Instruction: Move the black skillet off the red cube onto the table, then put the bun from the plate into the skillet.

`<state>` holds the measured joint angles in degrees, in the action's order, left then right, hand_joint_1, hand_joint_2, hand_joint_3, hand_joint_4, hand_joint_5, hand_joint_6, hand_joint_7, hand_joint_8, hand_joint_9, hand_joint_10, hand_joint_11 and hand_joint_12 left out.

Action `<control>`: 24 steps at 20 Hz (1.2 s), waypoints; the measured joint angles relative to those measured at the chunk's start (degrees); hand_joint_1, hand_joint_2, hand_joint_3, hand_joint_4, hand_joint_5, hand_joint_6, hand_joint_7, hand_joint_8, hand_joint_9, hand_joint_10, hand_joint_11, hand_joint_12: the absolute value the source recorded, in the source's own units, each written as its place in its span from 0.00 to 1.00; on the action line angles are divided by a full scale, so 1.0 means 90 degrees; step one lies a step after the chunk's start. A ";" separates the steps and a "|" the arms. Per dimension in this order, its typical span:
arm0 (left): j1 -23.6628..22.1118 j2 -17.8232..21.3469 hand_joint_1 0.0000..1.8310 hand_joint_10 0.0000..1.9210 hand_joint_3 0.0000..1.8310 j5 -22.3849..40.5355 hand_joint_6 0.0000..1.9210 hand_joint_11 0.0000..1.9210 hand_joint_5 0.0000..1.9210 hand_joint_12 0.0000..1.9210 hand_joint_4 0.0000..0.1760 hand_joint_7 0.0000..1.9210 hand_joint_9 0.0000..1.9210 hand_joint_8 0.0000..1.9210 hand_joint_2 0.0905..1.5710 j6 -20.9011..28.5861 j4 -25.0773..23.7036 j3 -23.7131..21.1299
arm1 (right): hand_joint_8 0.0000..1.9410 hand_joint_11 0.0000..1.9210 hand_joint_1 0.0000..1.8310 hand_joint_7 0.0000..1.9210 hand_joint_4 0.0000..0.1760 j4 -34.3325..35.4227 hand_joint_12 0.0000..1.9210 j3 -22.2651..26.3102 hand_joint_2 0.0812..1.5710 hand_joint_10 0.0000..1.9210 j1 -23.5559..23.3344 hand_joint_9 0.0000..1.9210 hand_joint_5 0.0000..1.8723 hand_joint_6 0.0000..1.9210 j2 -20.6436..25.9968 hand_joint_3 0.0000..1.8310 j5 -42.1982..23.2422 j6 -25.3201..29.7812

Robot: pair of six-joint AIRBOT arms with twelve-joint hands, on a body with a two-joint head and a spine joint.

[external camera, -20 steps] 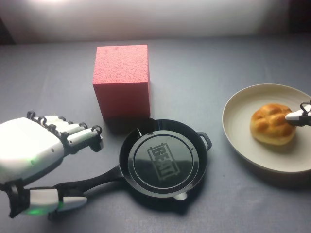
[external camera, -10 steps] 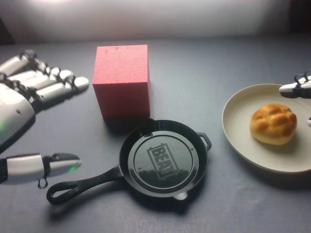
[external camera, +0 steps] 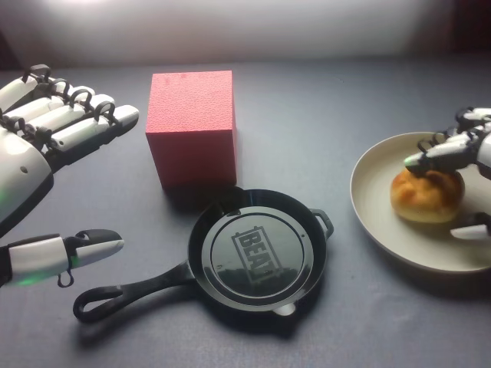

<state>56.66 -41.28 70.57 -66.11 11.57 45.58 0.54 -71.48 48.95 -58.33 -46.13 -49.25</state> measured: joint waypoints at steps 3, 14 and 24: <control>0.0000 -0.0007 0.33 0.00 0.00 0.0005 0.00 0.00 0.16 0.34 0.20 0.16 0.14 0.00 0.66 0.0000 0.0017 0.0000 | 0.42 0.28 0.68 0.53 0.00 0.0010 0.64 -0.0010 0.66 0.09 -0.0170 0.53 0.54 0.31 -0.0095 0.00 0.0194 -0.0491; 0.0080 -0.0049 0.33 0.00 0.00 0.0080 0.00 0.00 0.18 0.34 0.25 0.17 0.15 0.00 0.67 0.0000 0.0075 -0.0002 | 0.69 0.23 0.73 0.43 0.00 -0.0284 0.76 0.0393 0.74 0.74 -0.0600 0.37 0.48 0.53 0.0044 0.00 -0.0901 -0.0216; 0.0092 -0.0085 0.23 0.00 0.00 0.0219 0.00 0.00 0.18 0.38 0.13 0.17 0.14 0.00 0.69 -0.0002 0.0119 -0.0019 | 0.67 0.35 0.74 0.43 0.00 -0.1887 0.70 0.0187 0.72 0.69 -0.1481 0.44 0.49 0.50 -0.1168 0.00 -0.0986 0.0617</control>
<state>57.49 -42.04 72.53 -66.13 12.64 45.41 -16.45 -69.80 35.62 -68.84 -55.00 -43.70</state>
